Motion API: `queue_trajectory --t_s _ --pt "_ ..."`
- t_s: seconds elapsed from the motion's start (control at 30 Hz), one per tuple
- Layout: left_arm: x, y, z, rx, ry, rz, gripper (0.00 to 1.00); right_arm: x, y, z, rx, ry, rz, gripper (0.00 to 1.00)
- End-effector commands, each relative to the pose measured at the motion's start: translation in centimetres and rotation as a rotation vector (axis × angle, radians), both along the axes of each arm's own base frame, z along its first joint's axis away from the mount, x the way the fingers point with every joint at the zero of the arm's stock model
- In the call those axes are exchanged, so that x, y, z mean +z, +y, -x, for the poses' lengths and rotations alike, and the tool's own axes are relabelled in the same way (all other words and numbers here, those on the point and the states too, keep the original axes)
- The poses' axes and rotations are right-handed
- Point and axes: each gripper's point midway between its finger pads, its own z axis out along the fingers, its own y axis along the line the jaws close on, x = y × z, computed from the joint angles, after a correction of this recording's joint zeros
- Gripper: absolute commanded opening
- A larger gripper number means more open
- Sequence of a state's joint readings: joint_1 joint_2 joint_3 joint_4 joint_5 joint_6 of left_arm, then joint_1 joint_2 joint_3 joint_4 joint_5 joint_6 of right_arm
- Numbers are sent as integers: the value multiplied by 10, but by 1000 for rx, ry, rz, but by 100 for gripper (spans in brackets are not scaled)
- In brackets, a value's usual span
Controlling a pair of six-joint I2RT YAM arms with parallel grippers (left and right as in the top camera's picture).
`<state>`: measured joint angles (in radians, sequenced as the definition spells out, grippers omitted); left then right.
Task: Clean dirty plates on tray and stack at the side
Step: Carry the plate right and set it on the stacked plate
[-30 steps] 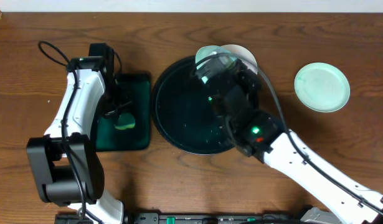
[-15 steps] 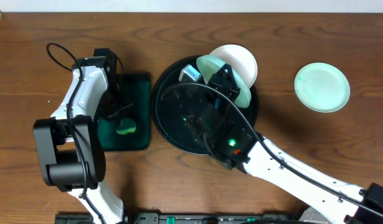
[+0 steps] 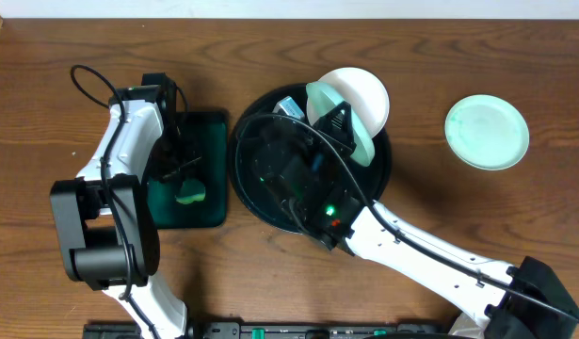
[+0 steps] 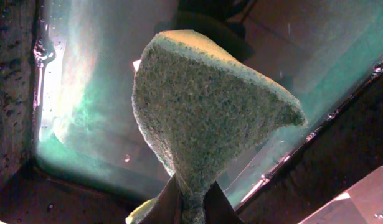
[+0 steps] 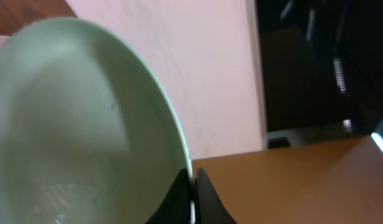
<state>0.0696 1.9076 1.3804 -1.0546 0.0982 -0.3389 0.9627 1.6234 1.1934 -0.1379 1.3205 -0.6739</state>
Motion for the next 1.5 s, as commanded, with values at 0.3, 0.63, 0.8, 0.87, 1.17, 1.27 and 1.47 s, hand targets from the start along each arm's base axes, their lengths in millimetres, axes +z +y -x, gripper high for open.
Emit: queue_trajectory --t_s 0.3,0.63,0.8,0.87,1.17,1.27,1.47 --pt "-1 2 3 -7 10 1 7 -86 -28 -31 -149 423 -1150 1" --pt "-1 2 3 -7 10 1 7 -67 -212 -49 -565 253 -1428 1" --pt "-1 2 2 -7 10 0 7 -95 -322 -23 -874 150 -1474 1" --pt "-1 2 2 -8 10 1 7 -108 -356 -13 -975 114 -1485 1" --pt "-1 2 2 -7 10 0 7 -192 -400 -2 -1211 204 -1479 1" --pt "-1 2 3 -7 10 1 7 -207 -401 -10 -1209 214 -1479 1" --pt "-1 2 3 -7 10 1 7 -201 -404 -25 -1138 184 -1490 38"
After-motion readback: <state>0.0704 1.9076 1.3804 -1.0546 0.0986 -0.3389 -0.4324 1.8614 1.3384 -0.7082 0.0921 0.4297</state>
